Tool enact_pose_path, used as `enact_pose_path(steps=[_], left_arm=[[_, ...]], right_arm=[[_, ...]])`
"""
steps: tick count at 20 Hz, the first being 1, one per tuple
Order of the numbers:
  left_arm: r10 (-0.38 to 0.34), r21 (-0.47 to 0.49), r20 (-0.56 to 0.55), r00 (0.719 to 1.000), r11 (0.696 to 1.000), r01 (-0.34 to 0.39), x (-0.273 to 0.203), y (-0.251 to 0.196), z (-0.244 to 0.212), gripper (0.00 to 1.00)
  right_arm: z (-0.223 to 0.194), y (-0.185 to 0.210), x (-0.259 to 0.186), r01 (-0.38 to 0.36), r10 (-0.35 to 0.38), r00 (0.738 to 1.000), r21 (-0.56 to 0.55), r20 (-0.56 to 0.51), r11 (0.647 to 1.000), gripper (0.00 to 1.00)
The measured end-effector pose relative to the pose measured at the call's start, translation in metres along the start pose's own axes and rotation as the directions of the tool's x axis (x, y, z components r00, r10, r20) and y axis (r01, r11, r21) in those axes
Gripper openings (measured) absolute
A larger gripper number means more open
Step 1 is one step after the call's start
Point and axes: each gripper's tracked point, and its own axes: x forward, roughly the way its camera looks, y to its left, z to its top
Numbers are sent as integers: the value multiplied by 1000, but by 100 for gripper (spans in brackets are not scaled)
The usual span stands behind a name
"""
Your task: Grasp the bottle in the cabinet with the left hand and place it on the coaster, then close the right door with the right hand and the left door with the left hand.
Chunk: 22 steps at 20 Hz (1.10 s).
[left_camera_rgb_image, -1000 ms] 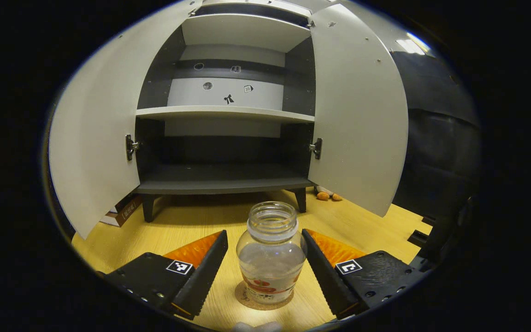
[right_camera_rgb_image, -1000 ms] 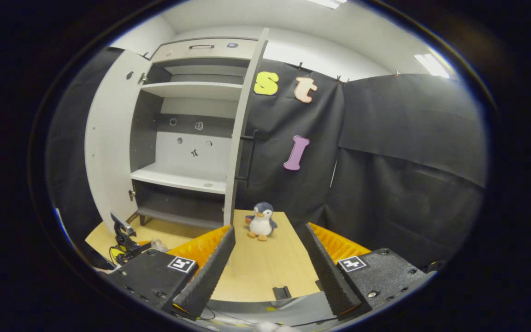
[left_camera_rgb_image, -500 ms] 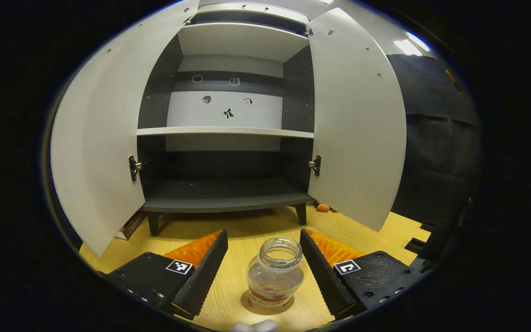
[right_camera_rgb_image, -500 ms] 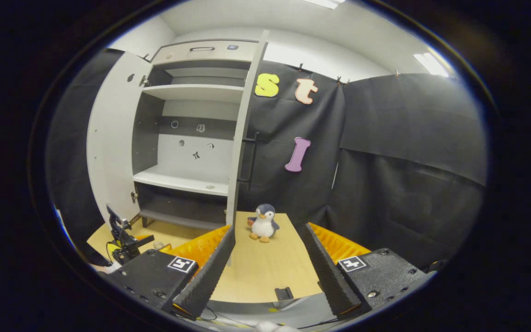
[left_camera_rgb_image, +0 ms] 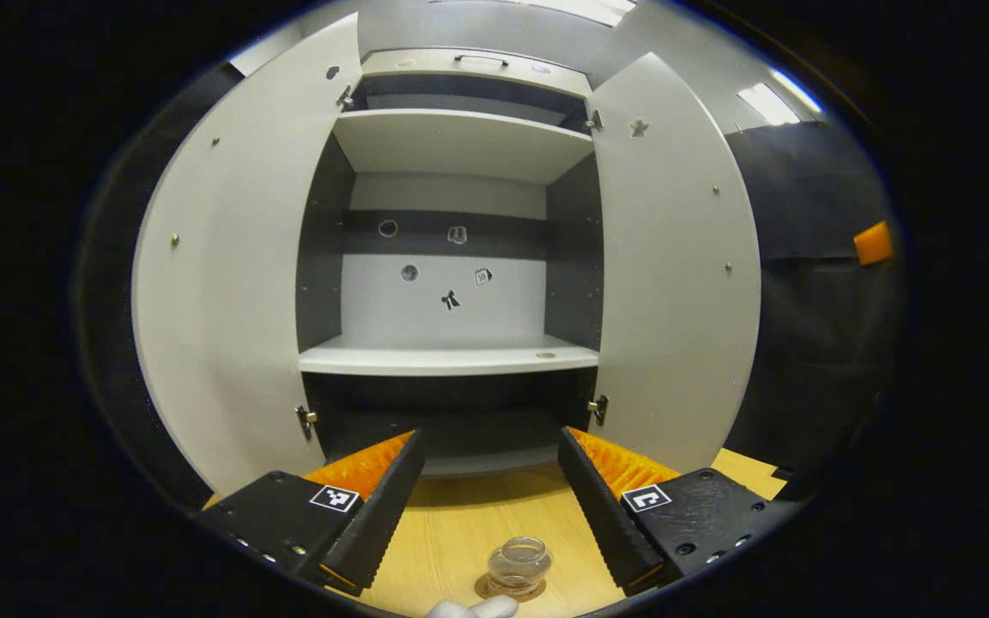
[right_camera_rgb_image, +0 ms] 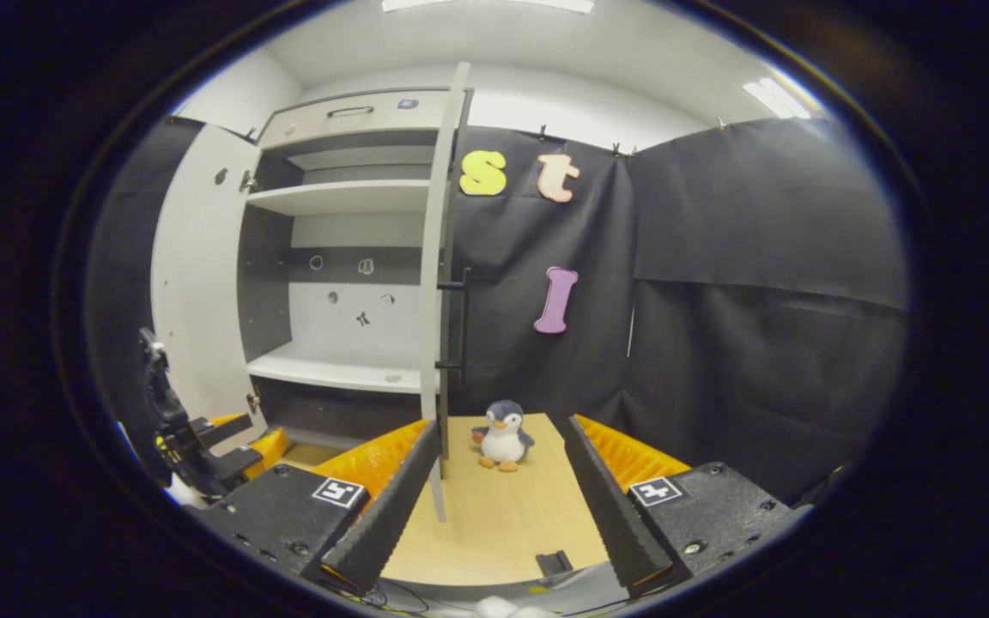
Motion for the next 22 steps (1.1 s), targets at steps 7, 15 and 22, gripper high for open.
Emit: enact_pose_path(steps=[7, 15, 22], left_arm=[[143, 81, 39, 989, 986, -146, -36, 30, 85, 95], [316, 100, 33, 948, 943, -318, -74, 34, 116, 95], [400, 71, 38, 916, 913, -401, -104, 38, 121, 96]], right_arm=[[19, -39, 93, -48, 46, 998, 61, 30, 997, 98], [44, -17, 184, -249, 248, 968, 90, 32, 964, 97], [49, 3, 187, -323, 323, 946, 79, 25, 943, 96]])
